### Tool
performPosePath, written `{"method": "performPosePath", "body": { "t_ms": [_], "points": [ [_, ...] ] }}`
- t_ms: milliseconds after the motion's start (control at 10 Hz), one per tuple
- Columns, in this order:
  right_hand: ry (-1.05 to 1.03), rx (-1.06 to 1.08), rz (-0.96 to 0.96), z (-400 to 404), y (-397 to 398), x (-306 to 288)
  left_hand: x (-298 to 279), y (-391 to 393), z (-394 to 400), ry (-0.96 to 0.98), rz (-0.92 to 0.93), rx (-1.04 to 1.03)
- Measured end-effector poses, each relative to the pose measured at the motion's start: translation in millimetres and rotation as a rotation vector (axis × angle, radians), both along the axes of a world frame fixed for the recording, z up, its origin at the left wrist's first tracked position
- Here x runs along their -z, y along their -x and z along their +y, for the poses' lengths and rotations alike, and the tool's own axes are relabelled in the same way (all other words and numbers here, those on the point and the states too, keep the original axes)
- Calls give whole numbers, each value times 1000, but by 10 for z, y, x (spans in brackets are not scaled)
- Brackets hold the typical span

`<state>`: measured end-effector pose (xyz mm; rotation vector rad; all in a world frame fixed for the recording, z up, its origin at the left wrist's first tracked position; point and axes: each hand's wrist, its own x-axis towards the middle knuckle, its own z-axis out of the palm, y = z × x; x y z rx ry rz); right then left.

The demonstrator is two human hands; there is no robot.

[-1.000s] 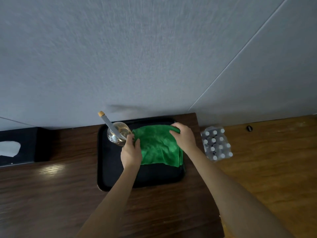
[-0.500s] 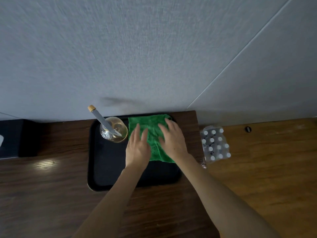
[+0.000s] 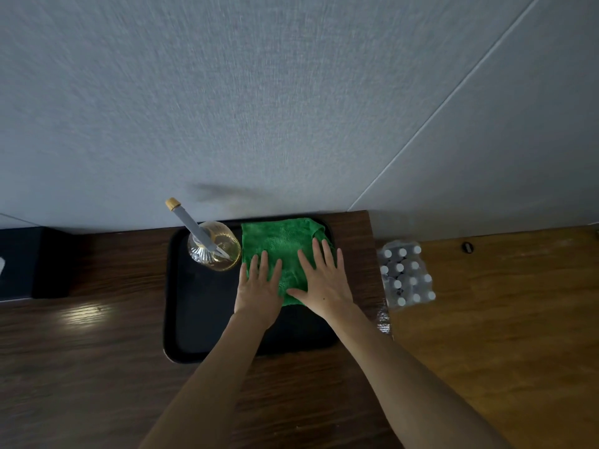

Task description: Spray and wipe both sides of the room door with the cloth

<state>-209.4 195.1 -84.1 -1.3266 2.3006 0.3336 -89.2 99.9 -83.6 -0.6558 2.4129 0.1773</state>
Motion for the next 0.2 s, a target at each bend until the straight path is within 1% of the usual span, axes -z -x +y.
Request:
{"method": "performPosePath", "body": {
  "t_ms": [100,200],
  "points": [
    [58,8,-60,-9,-81,-226,-171,-104,51,-25,93,-80],
    [104,55,-108,62,-206,-474,-408,-296,139,-96,123,-177]
  ]
}}
